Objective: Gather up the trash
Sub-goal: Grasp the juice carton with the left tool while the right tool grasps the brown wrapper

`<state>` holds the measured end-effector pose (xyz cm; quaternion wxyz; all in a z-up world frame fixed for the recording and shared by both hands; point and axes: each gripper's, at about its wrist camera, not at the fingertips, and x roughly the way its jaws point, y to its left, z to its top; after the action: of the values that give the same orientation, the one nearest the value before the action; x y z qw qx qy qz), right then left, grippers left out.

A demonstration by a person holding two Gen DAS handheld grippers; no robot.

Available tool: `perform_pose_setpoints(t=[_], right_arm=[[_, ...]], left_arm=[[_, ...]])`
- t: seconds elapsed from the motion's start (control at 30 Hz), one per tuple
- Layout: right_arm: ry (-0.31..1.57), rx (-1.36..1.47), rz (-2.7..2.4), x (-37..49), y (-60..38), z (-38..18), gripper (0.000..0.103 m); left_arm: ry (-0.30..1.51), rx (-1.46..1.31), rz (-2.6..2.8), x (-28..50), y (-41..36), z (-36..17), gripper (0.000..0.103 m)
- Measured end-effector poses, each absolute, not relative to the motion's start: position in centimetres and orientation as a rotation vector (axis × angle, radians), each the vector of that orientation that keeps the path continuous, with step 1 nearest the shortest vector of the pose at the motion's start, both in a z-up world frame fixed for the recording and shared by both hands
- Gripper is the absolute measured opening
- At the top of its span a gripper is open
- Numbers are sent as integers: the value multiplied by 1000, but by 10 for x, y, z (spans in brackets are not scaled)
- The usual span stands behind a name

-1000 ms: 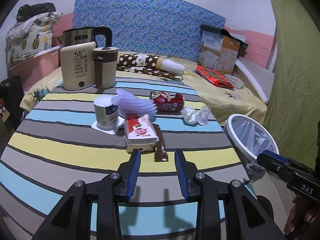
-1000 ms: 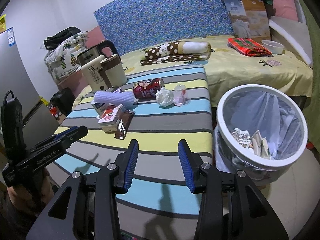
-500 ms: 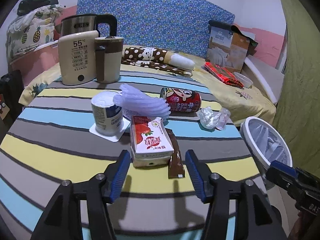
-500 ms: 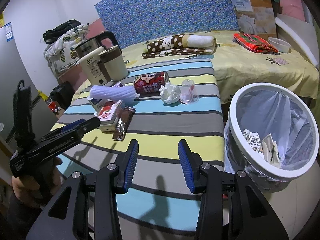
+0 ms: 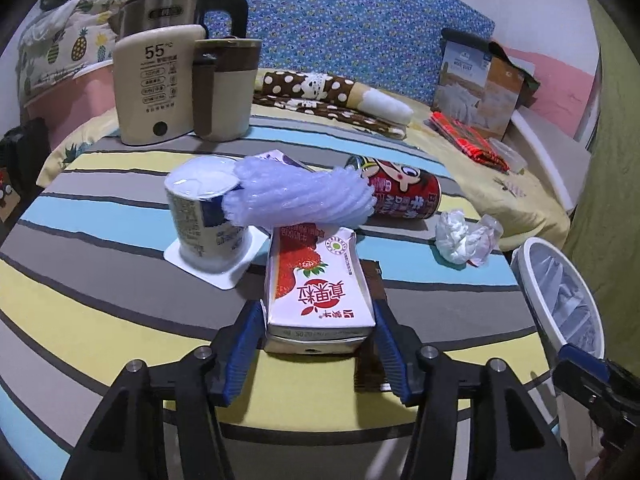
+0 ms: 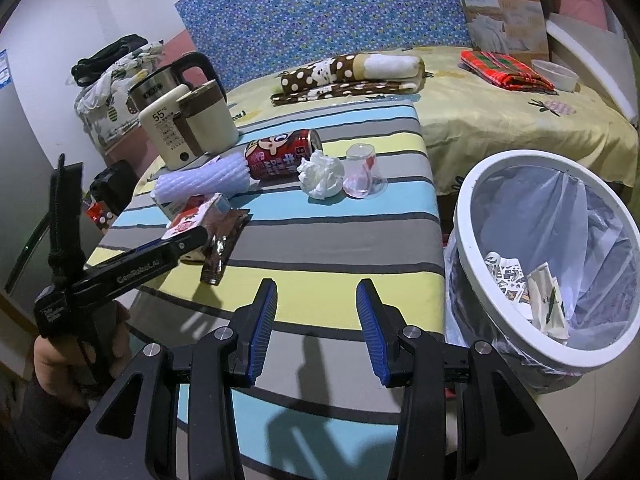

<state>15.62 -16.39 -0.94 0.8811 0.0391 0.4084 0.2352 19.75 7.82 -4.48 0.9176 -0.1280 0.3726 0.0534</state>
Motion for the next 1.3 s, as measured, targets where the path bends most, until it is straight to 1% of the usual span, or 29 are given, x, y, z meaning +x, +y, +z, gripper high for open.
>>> perform_pose_setpoints(t=[0.17,0.6,1.0,1.07,1.1,1.13,1.17,1.3], right_arm=[[860,74,506,158,-156,-11,44],[882,25,582,166,-102,-16,44],[915,-36,590,178,-48,-33,44],[922,-52,573,180,-44,-37,41],[928,-57,566,181,-44,-38,37],[922,-59,558,181,-45,-37,31],[920,-62,557,181,-45,-36,27],[911,-71,548,178,-48,-33,26]], left_arm=[[728,-249,133,180,87,-37,56],[704,-270,173,142,115,-34,55],[702,-303,184,132,137,-42,55],[705,-304,177,133,138,-43,55],[706,-303,176,133,138,-44,55],[707,-303,174,134,138,-44,55],[708,-303,172,134,137,-45,55],[705,-298,170,133,134,-43,55]])
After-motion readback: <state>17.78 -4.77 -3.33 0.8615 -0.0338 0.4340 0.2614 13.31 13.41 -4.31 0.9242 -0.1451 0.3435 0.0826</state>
